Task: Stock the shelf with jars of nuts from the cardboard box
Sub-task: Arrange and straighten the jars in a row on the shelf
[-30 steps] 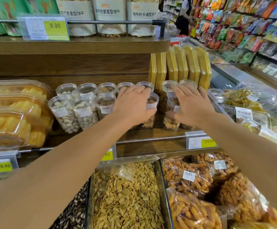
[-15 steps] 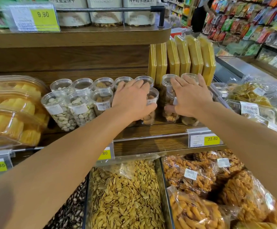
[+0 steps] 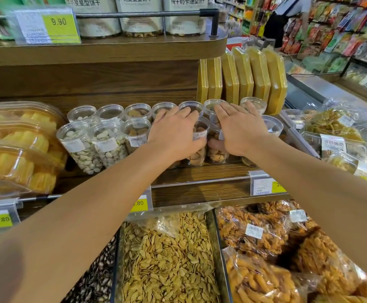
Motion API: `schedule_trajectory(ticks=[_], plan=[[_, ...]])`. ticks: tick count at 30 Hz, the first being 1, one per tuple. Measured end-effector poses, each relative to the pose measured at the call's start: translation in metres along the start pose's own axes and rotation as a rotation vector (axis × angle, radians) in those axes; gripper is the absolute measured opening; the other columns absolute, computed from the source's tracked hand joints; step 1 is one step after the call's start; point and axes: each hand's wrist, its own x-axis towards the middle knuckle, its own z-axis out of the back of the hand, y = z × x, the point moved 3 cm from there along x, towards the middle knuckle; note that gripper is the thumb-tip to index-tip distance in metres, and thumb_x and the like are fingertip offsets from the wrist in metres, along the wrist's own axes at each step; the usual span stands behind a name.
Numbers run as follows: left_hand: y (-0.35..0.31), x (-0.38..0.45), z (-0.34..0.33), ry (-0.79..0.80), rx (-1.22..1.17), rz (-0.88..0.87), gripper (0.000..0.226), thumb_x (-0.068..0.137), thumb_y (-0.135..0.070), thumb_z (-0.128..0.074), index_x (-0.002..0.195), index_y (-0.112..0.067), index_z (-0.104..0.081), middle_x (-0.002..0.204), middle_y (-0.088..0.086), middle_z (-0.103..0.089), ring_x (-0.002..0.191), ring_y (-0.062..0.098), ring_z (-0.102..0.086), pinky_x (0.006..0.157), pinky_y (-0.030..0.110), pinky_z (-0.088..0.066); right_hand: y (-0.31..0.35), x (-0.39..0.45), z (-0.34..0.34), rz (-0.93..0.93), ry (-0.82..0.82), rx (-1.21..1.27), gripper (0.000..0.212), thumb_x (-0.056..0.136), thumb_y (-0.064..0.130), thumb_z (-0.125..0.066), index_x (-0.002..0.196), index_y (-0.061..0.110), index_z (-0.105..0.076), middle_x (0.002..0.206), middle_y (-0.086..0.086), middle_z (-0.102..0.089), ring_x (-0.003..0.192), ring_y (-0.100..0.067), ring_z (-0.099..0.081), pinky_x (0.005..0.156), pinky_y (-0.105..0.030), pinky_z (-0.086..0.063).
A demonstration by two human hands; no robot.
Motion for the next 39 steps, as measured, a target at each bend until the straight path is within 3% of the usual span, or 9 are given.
schedule_trajectory(ticks=[6,11,14,20,24,31,36,39], plan=[[0.001,0.001,0.001,0.005,-0.006,0.002,0.070,0.087,-0.059,-0.049,0.145,-0.020,-0.040,0.151,0.001,-0.041,0.140,0.023,-0.032,0.114,0.046,-0.024,-0.007,-0.013,0.015,-0.018,0.056,0.151,0.106,0.075,0.067,-0.056,0.156,0.019,-0.009,0.162,-0.001,-0.018,0.150,-0.023,-0.008,0.120,-0.053,-0.002],[-0.004,0.006,0.004,-0.001,-0.026,0.014,0.071,0.086,-0.064,-0.045,0.140,-0.018,-0.045,0.143,0.002,-0.048,0.133,0.022,-0.039,0.110,0.046,-0.030,-0.062,-0.037,0.016,-0.146,-0.079,0.348,0.072,0.088,0.045,-0.044,0.152,0.015,-0.028,0.157,-0.005,-0.032,0.146,-0.024,-0.024,0.118,-0.048,-0.021],[-0.009,0.008,0.006,0.004,-0.033,0.027,0.073,0.088,-0.065,-0.042,0.144,-0.018,-0.041,0.148,0.003,-0.043,0.138,0.024,-0.035,0.113,0.045,-0.026,-0.076,-0.031,-0.005,-0.206,-0.001,0.354,0.072,0.088,0.052,-0.031,0.151,0.017,-0.029,0.158,-0.003,-0.029,0.145,-0.026,-0.024,0.117,-0.049,-0.023],[-0.003,0.011,0.005,0.003,-0.043,0.044,0.074,0.088,-0.067,-0.040,0.144,-0.019,-0.043,0.149,0.003,-0.043,0.140,0.024,-0.033,0.114,0.044,-0.025,-0.075,-0.005,-0.023,-0.248,0.107,0.385,0.084,0.085,0.064,-0.015,0.156,0.018,-0.019,0.164,0.000,-0.013,0.150,-0.020,-0.008,0.122,-0.043,-0.012],[-0.002,0.012,0.001,-0.010,-0.044,0.045,0.075,0.087,-0.069,-0.039,0.142,-0.018,-0.044,0.148,0.003,-0.044,0.140,0.023,-0.034,0.115,0.045,-0.025,-0.072,-0.008,-0.024,-0.182,0.086,0.337,0.072,0.096,0.056,-0.019,0.155,0.015,-0.021,0.163,-0.003,-0.016,0.150,-0.020,-0.009,0.122,-0.039,-0.009],[0.001,0.014,-0.003,-0.005,-0.063,0.049,0.075,0.085,-0.069,-0.039,0.140,-0.018,-0.046,0.144,0.003,-0.049,0.136,0.023,-0.039,0.113,0.047,-0.030,-0.054,0.003,-0.027,-0.148,0.060,0.386,0.098,0.080,0.073,0.001,0.154,0.013,-0.022,0.162,-0.004,-0.019,0.150,-0.018,-0.009,0.122,-0.040,-0.008],[0.001,0.014,-0.004,-0.009,-0.068,0.052,0.073,0.086,-0.068,-0.039,0.139,-0.018,-0.047,0.142,0.003,-0.050,0.134,0.023,-0.041,0.110,0.047,-0.032,-0.056,0.002,-0.028,-0.143,0.058,0.388,0.099,0.080,0.075,0.000,0.154,0.015,-0.022,0.162,-0.004,-0.020,0.150,-0.019,-0.009,0.122,-0.042,-0.010],[0.001,0.014,-0.005,-0.005,-0.068,0.042,0.072,0.086,-0.066,-0.039,0.139,-0.018,-0.047,0.142,0.002,-0.050,0.133,0.022,-0.041,0.110,0.046,-0.032,-0.054,-0.001,-0.024,-0.164,0.080,0.383,0.085,0.091,0.070,-0.011,0.155,0.015,-0.020,0.163,-0.003,-0.017,0.151,-0.022,-0.007,0.122,-0.042,-0.009]])
